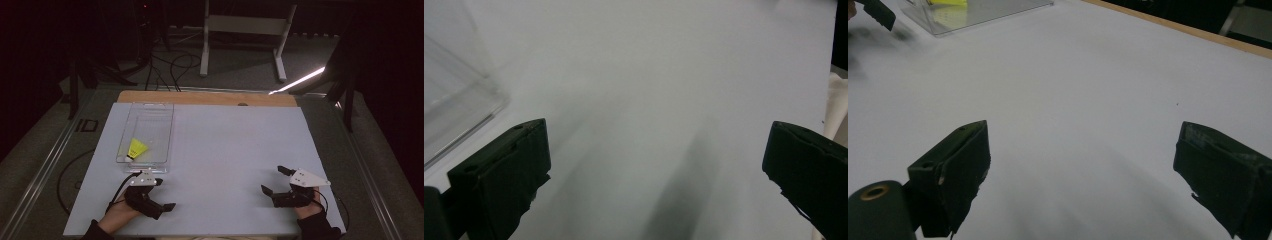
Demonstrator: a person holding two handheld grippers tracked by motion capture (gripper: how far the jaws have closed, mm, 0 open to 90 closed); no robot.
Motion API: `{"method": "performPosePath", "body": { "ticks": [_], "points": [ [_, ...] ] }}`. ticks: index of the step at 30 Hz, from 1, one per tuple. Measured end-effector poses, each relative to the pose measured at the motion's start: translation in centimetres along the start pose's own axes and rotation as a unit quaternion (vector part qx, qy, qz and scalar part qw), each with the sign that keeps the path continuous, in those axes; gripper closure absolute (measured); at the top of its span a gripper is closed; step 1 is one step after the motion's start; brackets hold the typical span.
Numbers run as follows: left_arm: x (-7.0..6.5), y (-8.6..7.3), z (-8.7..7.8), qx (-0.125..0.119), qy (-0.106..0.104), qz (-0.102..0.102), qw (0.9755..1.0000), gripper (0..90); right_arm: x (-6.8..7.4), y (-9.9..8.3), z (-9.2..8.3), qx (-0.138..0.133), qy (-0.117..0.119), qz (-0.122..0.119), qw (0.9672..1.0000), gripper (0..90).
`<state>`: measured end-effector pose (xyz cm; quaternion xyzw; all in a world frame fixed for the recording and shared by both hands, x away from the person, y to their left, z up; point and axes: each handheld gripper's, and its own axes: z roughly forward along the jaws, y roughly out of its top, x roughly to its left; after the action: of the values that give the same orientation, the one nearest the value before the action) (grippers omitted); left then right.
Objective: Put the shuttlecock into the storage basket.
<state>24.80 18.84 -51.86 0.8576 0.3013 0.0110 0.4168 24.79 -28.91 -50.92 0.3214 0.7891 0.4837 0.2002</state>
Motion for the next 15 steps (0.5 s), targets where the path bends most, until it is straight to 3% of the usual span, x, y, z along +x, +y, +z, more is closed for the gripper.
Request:
{"method": "performPosePath", "body": {
  "ticks": [8, 15],
  "points": [
    [0.49, -0.85, -0.81, -0.026, 0.046, -0.01, 0.9986, 0.0, -0.02, -0.02, -0.06, 0.0, 0.0, 0.003, 1.0, 8.1],
    [0.61, -0.9, -1.11, -0.053, 0.073, -0.003, 0.996, 0.0, -0.13, -0.08, -0.07, -0.001, 0.002, 0.004, 1.0, 8.1]
  ]
}}
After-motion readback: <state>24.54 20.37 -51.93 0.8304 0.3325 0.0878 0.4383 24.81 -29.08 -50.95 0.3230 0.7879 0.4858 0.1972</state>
